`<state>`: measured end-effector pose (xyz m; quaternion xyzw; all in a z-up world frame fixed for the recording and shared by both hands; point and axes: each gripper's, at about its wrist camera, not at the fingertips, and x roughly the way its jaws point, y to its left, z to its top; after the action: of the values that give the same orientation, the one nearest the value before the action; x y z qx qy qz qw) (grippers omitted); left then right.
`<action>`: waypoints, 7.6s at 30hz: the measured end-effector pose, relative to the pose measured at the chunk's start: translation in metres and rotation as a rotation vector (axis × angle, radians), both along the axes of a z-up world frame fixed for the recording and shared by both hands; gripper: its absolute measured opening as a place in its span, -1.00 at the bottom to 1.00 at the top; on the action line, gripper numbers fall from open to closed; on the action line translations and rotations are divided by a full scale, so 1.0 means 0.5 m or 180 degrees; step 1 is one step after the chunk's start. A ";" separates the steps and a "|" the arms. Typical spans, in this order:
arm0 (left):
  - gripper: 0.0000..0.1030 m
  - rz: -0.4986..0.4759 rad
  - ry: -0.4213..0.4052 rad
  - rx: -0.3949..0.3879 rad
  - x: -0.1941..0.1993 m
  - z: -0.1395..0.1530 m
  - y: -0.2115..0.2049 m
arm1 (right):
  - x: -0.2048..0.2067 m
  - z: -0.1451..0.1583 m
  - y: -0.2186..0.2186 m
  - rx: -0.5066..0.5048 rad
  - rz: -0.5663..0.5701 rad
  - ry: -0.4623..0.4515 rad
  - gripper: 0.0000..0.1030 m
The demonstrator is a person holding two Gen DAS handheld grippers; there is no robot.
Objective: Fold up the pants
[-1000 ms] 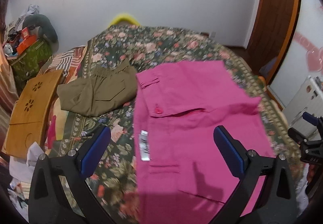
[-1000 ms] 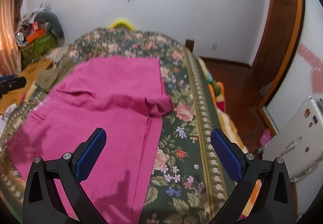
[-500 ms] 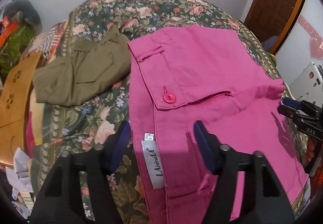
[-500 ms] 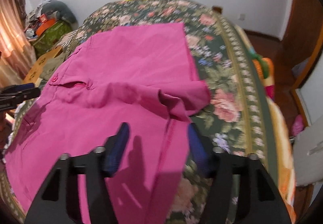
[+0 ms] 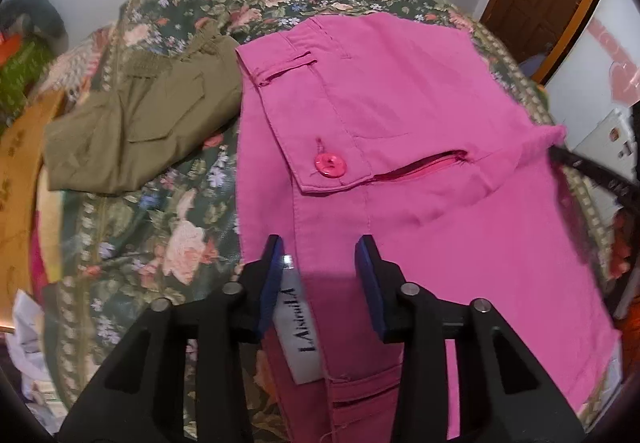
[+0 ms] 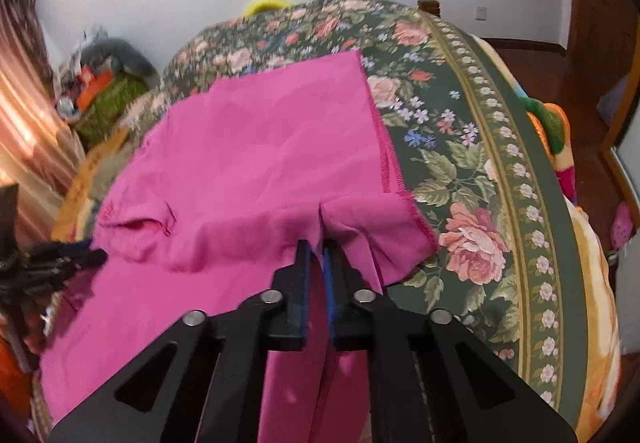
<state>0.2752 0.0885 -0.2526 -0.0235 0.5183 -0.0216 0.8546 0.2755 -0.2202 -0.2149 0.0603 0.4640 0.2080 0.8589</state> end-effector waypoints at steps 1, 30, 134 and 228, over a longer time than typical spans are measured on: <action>-0.32 0.0005 -0.0026 0.0157 -0.002 -0.001 -0.004 | -0.001 0.003 -0.004 -0.0023 -0.0024 0.0001 -0.96; -0.80 0.0046 -0.0124 -0.0012 0.122 0.020 0.007 | 0.064 -0.050 -0.010 -0.0068 0.0076 0.0275 -0.89; -0.85 0.0129 -0.0309 0.0354 0.341 0.015 0.095 | 0.385 -0.027 0.124 -0.0405 0.0302 -0.0290 -0.93; -0.43 -0.1114 -0.0439 0.0967 -0.215 0.067 -0.207 | -0.264 0.053 0.160 -0.0420 0.1184 -0.0457 -0.89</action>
<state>0.1678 -0.0151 -0.2193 0.1970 0.4522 -0.0927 0.8650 0.1434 -0.1404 -0.1886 -0.0977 0.4174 0.3360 0.8387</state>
